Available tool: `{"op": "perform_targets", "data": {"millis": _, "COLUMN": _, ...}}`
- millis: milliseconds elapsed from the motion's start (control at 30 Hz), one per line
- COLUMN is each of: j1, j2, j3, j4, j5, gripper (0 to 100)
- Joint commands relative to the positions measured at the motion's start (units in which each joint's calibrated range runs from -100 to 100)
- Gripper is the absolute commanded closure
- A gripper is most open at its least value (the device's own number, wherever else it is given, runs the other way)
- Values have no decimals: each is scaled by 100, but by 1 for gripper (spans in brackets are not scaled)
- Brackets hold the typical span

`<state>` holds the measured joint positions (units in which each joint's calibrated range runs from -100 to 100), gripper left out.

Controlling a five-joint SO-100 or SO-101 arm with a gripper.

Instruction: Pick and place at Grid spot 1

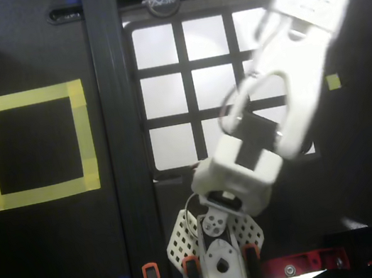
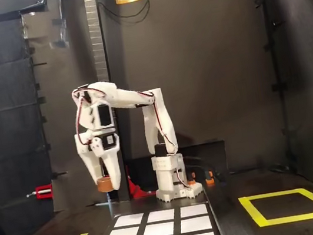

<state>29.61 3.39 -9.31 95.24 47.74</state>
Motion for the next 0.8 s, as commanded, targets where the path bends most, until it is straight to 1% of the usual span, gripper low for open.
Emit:
{"op": "perform_targets", "data": {"millis": 0, "j1": -561, "j2": -254, "j3": -123, "j4": 194, "j5": -537, "gripper": 87}}
{"op": "perform_targets", "data": {"millis": 233, "j1": -1809, "j2": -254, "j3": -114, "j4": 210, "j5": -2247, "gripper": 87}}
{"op": "perform_targets", "data": {"millis": 333, "j1": -2203, "j2": -279, "j3": -114, "j4": 44, "j5": -3087, "gripper": 87}}
{"op": "perform_targets", "data": {"millis": 433, "j1": -2513, "j2": -391, "j3": -114, "j4": -130, "j5": -3712, "gripper": 87}}
{"op": "perform_targets", "data": {"millis": 500, "j1": -2748, "j2": -537, "j3": 225, "j4": -113, "j5": -3902, "gripper": 87}}
{"op": "perform_targets", "data": {"millis": 600, "j1": -2982, "j2": -949, "j3": 1215, "j4": -512, "j5": -4020, "gripper": 87}}
{"op": "perform_targets", "data": {"millis": 767, "j1": -2999, "j2": -949, "j3": 1242, "j4": -603, "j5": -4024, "gripper": 87}}
